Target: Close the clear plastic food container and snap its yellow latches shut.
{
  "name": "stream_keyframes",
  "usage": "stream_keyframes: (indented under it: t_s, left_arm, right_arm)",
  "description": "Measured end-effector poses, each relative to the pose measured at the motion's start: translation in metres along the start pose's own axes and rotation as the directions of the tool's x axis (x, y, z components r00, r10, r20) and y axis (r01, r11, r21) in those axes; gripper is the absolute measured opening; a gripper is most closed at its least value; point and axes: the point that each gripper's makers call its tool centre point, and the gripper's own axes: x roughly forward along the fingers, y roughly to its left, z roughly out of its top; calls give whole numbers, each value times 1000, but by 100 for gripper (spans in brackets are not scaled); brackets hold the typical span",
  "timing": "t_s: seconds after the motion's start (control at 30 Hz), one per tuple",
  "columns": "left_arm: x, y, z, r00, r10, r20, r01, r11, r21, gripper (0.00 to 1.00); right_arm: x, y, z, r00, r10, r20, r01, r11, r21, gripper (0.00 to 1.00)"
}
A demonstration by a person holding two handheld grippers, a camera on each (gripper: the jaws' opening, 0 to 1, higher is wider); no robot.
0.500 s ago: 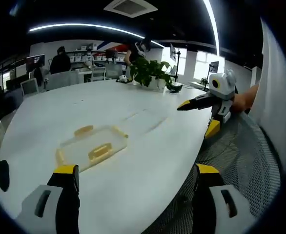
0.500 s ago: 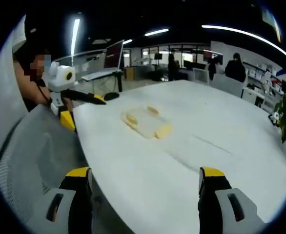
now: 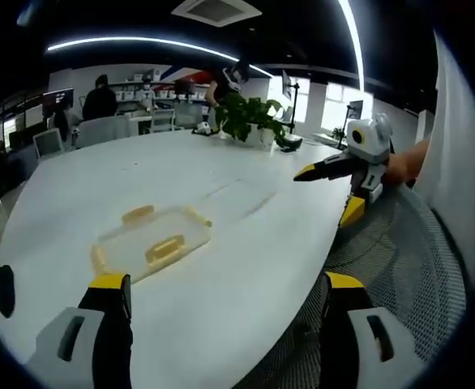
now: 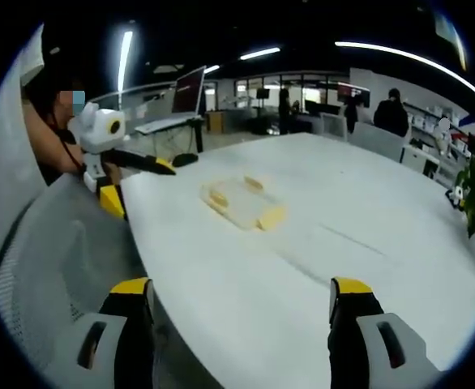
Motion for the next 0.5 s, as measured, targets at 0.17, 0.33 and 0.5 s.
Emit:
stream_keyframes:
  t_s: [0.17,0.33,0.5]
  left_arm:
    - [0,0,0,1000,-1,-2,1,1000,1,98]
    - [0,0,0,1000,0,-1,0,1000,1,98]
    - [0,1,-1,1000,1,-5,-1,1000,-4,98]
  right_arm:
    - [0,1,0,1000,3,-1,-3,1000,2,90]
    - [0,0,0,1000,1,-2,-1,1000,-1,90]
    - [0,-2,-1,1000,-4,-2,4,1000,8,90]
